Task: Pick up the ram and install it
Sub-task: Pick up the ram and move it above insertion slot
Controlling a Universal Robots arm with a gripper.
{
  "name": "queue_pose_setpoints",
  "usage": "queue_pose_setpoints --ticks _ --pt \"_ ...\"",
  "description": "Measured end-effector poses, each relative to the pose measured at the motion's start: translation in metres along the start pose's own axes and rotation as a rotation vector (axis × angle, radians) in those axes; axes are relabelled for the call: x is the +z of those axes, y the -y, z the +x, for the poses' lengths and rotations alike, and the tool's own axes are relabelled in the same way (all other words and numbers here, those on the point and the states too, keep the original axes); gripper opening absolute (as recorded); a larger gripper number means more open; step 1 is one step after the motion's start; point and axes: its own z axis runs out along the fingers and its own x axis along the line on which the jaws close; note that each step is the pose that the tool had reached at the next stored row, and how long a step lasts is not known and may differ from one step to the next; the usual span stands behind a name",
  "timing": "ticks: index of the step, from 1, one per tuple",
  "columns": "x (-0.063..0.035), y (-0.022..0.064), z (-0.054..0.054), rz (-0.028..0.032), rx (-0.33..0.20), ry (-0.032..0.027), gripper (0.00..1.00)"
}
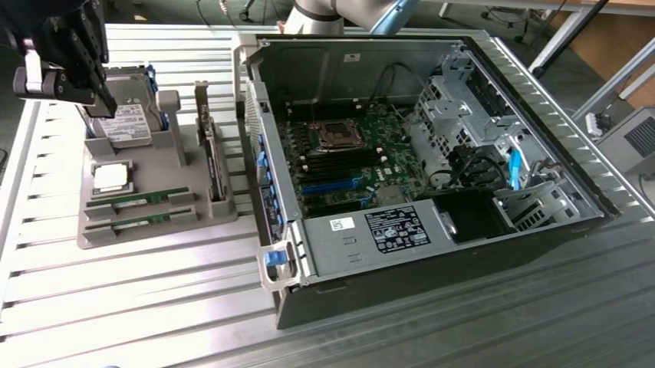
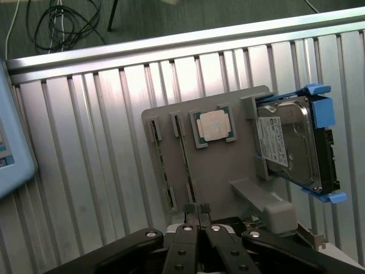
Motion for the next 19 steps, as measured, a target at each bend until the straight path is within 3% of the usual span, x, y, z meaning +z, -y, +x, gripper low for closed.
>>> queue_pose_setpoints --ticks 4,8,14,15,17,18,19 --pt "0.0001 0.0000 0.0000 0.0001 0.000 0.0001 0.10" --pt "0.0002 0.0000 0.0001 0.0003 0.000 0.0002 0.29" --pt "0.0019 0.0004 0.0026 0.0005 -0.002 -0.0019 0.29" --pt "0.0025 0.0004 0.0029 0.0009 -0.002 -0.0047 0.29" --pt "0.0033 0.0005 0.0032 0.0034 -0.002 -0.0209 0.29" --pt "0.0036 0.0005 0.0033 0.0075 -0.004 -0.0440 0.29" --pt "0.0041 0.0005 0.0034 0.0085 -0.004 -0.0511 0.29"
